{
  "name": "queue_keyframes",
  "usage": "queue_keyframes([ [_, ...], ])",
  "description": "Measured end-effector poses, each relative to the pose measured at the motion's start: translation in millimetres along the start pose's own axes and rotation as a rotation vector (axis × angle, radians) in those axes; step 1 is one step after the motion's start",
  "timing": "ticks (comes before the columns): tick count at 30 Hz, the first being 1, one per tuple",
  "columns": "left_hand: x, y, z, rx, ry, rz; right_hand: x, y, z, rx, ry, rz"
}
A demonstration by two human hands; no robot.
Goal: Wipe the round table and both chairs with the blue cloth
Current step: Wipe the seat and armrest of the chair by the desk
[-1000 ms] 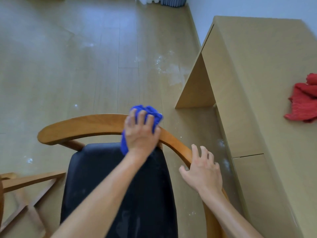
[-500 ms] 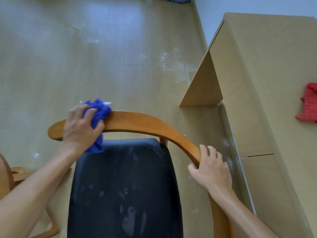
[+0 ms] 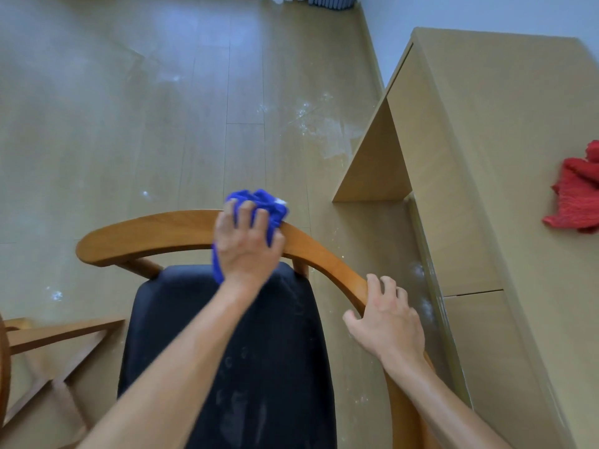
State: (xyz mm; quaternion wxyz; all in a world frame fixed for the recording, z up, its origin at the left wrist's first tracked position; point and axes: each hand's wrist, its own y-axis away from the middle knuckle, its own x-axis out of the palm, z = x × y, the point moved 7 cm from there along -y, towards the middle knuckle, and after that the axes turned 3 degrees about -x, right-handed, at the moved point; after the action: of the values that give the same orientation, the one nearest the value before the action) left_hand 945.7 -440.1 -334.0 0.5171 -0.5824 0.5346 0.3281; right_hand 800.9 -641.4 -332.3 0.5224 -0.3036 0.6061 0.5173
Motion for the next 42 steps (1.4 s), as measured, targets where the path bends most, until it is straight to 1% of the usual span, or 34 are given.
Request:
queue_keyframes([
  [3,14,25,-79,0.206,0.118,0.087,0,1,0,0.01,-0.003,0.012],
  [5,19,44,-121,0.336,0.245,0.152,-1,1,2,0.024,0.01,-0.004],
  [7,22,50,-135,0.363,0.358,0.242,-2,0,1,0.044,-0.005,-0.022],
  [9,19,47,-125,0.345,0.452,0.309,-1,0,0,0.048,-0.012,-0.02],
  [11,13,43,-100,0.256,0.555,0.355,-1,1,0,0.035,-0.002,-0.021],
  [12,8,41,-83,0.172,0.579,0.325,-2,1,0,0.031,0.001,-0.027],
  [14,-1,46,-49,-0.018,0.561,0.232,-2,1,0,0.034,-0.005,-0.032],
  [15,-3,51,-37,-0.096,0.538,0.22,-2,1,0,0.035,-0.007,-0.034],
  [16,-3,57,-30,-0.149,0.519,0.242,-2,1,0,0.036,-0.009,-0.037],
  [18,4,66,-25,-0.248,0.542,0.361,-3,1,0,0.038,-0.017,-0.054],
  [21,15,74,-29,-0.419,0.704,0.556,-2,1,0,0.04,-0.03,-0.079],
  [23,22,78,-38,-0.437,0.813,0.691,-2,0,-1,0.043,-0.045,-0.088],
  [24,23,80,-41,-0.429,0.831,0.74,-3,0,-2,0.045,-0.059,-0.091],
  [25,22,81,-41,-0.425,0.832,0.755,-4,0,-2,0.046,-0.078,-0.092],
  [27,14,77,-37,-0.431,0.825,0.731,-6,1,-3,0.049,-0.132,-0.104],
  [29,-3,69,-37,-0.421,0.836,0.717,-10,4,-5,0.04,-0.204,-0.138],
  [30,-15,64,-38,-0.4,0.834,0.721,-15,8,-3,0.007,-0.236,-0.181],
  [33,-68,42,-44,-0.289,0.766,0.706,-39,28,10,-0.149,-0.348,-0.352],
  [36,-131,16,-42,-0.252,0.694,0.646,-84,58,38,-0.298,-0.538,-0.467],
  [39,-192,1,-36,-0.24,0.636,0.611,-137,94,81,-0.474,-0.674,-0.478],
  [42,-246,1,-34,-0.185,0.587,0.608,-181,117,120,-0.57,-0.692,-0.444],
])
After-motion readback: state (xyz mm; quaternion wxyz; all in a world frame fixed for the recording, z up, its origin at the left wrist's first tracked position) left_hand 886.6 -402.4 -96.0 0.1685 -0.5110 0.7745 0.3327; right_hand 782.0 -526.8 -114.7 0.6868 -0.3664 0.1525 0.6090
